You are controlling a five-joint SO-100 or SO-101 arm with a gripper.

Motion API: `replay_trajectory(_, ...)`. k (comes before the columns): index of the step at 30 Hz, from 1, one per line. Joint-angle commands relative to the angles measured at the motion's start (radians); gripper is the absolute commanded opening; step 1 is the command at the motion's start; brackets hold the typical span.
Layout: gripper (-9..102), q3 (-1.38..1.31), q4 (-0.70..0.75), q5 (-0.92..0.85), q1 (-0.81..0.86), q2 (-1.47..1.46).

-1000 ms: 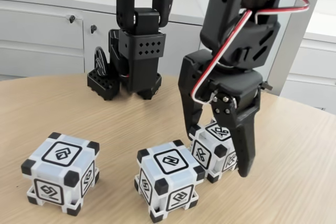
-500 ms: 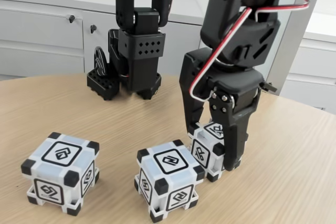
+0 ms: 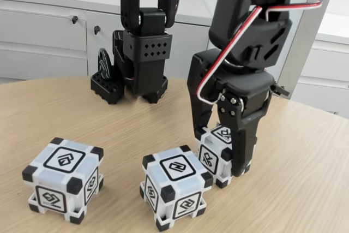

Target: Stack cubes from left to right.

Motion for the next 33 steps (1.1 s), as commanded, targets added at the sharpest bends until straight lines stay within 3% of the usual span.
replay_trajectory(1, 0, -0.032, 0.003, -0.008, 0.011, 0.023)
replay_trajectory(20, 0, -0.023, 0.026, -0.061, 0.015, 0.499)
replay_trajectory(33, 0, -0.031, 0.239, -0.074, 0.287, 0.713)
